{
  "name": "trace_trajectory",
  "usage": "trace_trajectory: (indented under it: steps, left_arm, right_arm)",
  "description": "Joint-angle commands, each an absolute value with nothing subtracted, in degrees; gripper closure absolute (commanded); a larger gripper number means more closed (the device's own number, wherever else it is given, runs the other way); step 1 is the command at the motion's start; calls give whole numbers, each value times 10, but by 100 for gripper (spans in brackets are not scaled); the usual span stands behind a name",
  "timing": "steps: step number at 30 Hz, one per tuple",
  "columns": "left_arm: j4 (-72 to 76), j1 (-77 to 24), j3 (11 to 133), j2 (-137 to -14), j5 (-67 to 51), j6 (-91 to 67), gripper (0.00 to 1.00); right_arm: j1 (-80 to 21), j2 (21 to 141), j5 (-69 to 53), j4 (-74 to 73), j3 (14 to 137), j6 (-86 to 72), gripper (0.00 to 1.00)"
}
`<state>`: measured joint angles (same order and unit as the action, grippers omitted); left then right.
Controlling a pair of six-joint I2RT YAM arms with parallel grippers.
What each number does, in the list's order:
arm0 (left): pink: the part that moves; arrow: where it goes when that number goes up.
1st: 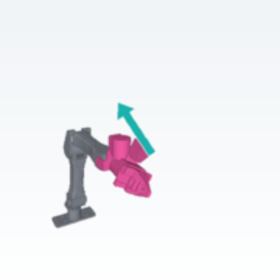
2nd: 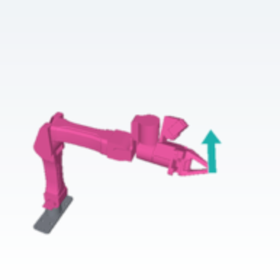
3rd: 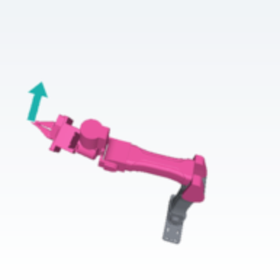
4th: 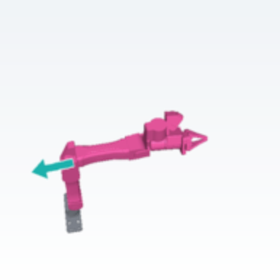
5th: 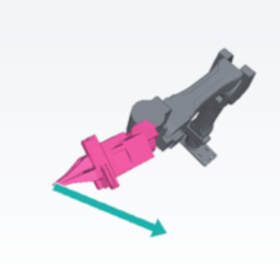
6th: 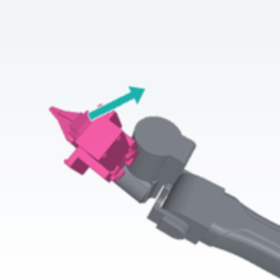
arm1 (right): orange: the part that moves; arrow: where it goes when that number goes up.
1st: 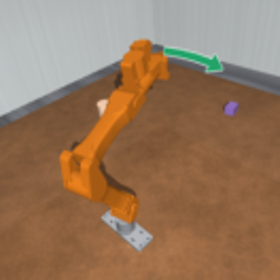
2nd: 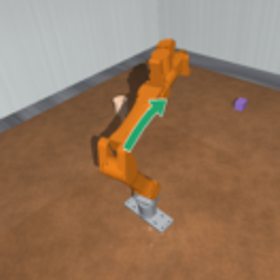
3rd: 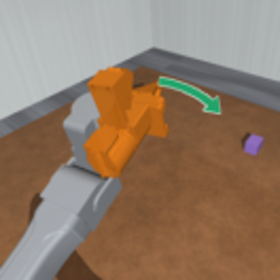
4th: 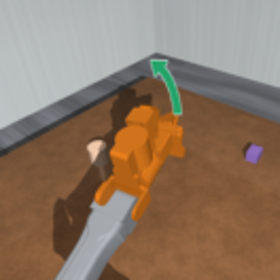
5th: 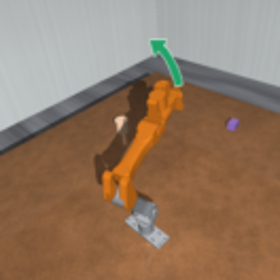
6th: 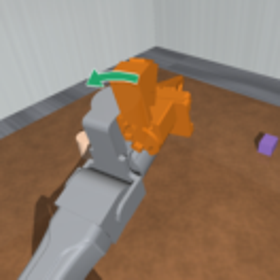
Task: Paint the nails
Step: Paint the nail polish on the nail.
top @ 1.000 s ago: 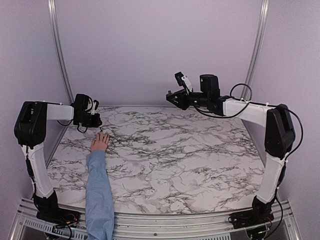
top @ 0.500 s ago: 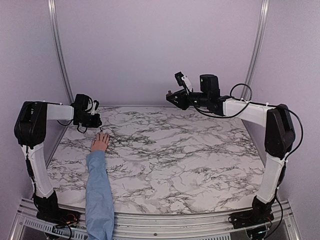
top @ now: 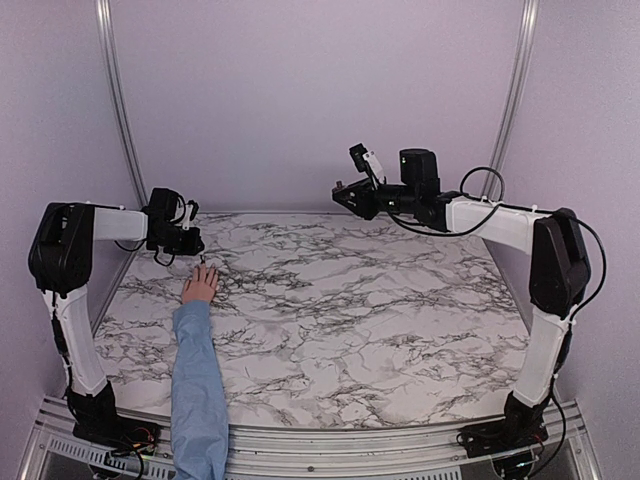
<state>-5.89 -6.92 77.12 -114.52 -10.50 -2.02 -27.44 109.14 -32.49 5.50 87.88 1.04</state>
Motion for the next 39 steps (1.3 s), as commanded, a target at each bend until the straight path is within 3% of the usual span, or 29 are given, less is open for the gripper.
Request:
trace_trajectory:
  steps: [1,39]
  left_arm:
    - [-75,-71,780,-1145,-116,-8,100]
    - [-85,-72,812,-1177,-106,-9,100]
  right_arm:
    - [-271,1077,-327,67,890,4,100]
    - [-271,1091,-325,64,905,4,100]
